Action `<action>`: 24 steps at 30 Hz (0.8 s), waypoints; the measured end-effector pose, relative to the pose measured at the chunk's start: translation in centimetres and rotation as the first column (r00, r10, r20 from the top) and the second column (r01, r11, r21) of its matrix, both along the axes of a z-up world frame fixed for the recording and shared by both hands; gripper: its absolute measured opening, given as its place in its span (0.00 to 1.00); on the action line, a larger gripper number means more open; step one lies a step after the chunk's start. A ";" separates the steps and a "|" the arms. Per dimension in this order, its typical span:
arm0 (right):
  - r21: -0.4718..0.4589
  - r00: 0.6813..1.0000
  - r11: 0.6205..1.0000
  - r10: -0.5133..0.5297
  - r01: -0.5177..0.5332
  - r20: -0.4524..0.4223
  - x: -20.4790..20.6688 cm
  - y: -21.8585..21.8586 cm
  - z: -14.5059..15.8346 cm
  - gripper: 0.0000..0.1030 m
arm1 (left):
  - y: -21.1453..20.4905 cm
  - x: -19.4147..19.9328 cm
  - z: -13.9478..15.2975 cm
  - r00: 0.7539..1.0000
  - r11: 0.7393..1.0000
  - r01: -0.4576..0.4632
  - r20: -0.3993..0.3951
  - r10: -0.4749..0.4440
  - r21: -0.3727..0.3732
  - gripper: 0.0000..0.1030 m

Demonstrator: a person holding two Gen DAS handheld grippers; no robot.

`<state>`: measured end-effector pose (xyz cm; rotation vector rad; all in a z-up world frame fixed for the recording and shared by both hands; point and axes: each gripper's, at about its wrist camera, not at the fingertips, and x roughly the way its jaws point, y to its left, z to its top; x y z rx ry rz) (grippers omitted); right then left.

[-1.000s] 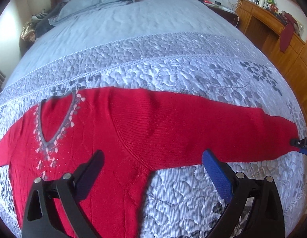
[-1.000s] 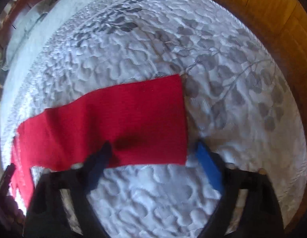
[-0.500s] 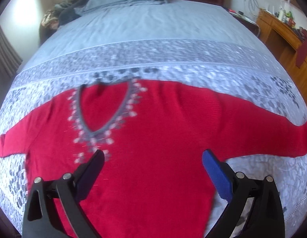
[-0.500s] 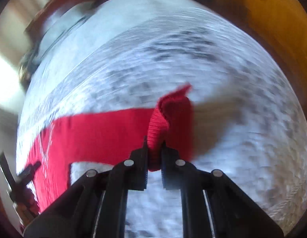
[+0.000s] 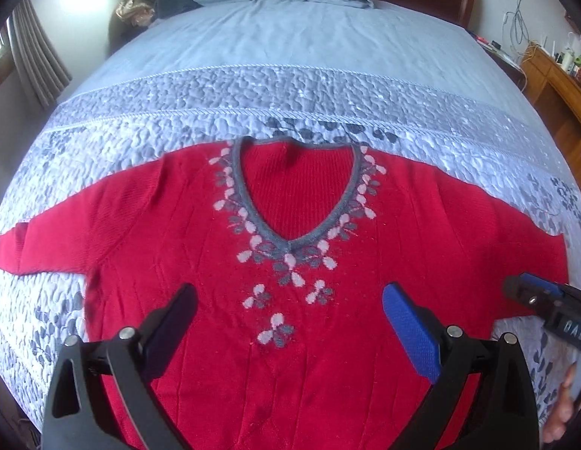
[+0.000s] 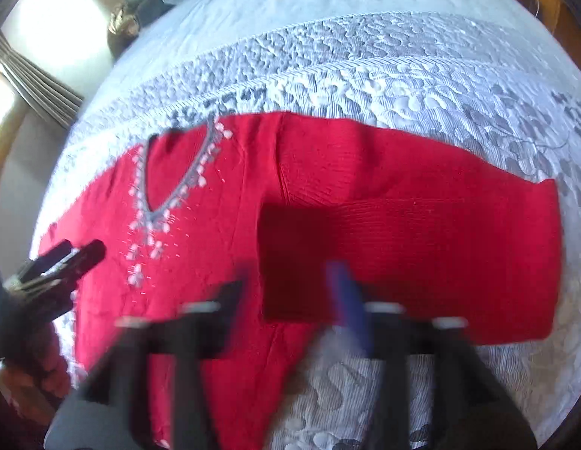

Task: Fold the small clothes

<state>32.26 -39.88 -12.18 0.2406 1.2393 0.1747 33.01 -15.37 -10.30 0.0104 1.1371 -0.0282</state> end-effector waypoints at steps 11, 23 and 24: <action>0.011 0.986 0.987 -0.161 0.160 0.038 -9.8 -8.5 -1.6 0.40 | -9.3 0.0 -4.1 0.972 0.965 0.158 -0.139 -0.189 -0.207 0.93; 0.024 0.980 0.986 -0.166 0.165 0.107 -12.0 -10.5 -2.5 0.43 | -15.3 0.9 -7.4 0.940 0.948 0.160 -0.250 -0.231 -0.274 0.51; 0.020 0.979 0.985 -0.172 0.171 0.110 -12.1 -10.7 -2.4 0.44 | -15.5 0.9 -7.3 0.942 0.949 0.153 -0.250 -0.225 -0.277 0.51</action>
